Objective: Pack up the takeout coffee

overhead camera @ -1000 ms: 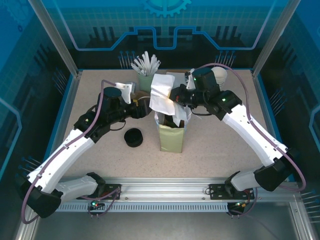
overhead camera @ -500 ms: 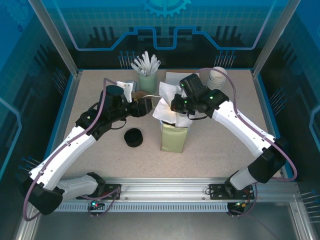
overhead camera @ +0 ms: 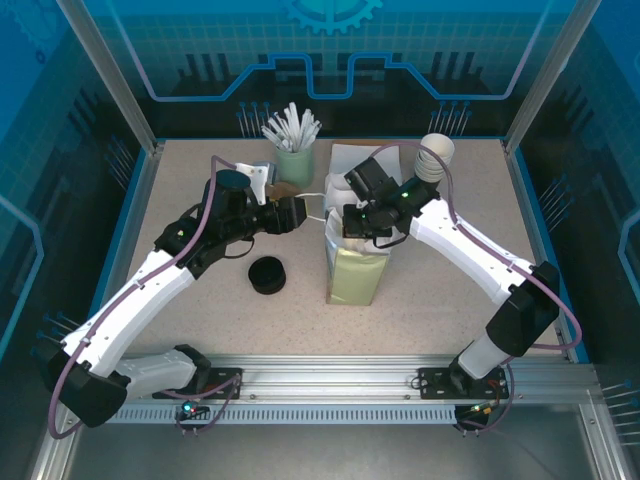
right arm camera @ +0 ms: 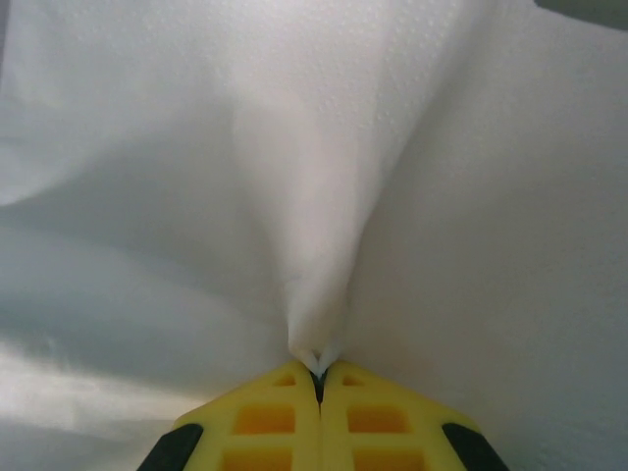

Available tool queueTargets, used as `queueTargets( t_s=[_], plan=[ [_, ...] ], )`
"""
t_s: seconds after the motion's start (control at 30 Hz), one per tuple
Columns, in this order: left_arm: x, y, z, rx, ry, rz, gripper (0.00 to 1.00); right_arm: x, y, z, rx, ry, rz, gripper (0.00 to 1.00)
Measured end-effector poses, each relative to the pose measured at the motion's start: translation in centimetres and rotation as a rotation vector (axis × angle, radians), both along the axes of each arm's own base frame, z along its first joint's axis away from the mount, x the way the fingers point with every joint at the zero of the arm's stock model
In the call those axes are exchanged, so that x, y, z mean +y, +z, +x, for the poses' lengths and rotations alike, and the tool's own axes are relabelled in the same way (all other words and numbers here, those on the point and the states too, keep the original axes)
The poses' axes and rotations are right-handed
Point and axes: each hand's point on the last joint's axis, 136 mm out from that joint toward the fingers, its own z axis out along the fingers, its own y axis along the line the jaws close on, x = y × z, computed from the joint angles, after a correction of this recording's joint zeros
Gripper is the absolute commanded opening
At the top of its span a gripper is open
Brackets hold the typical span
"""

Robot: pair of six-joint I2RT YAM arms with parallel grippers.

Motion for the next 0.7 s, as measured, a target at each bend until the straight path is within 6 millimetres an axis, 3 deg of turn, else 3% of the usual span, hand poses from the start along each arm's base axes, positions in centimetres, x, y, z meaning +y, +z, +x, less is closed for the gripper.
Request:
queueTargets(
  t_s=[0.3, 0.47, 0.7],
  plan=[
    [0.0, 0.0, 0.0, -0.01, -0.009, 0.014, 0.74, -1.6, -0.8, -0.3, -0.01, 0.014, -0.119, 0.0],
    [0.0, 0.0, 0.0, -0.01, -0.01, 0.015, 0.75, -1.4, -0.7, -0.2, -0.02, 0.045, -0.148, 0.0],
    [0.0, 0.0, 0.0, -0.012, -0.011, 0.017, 0.75, -0.6, 2.1, 0.4, -0.077, 0.082, -0.126, 0.31]
  ],
)
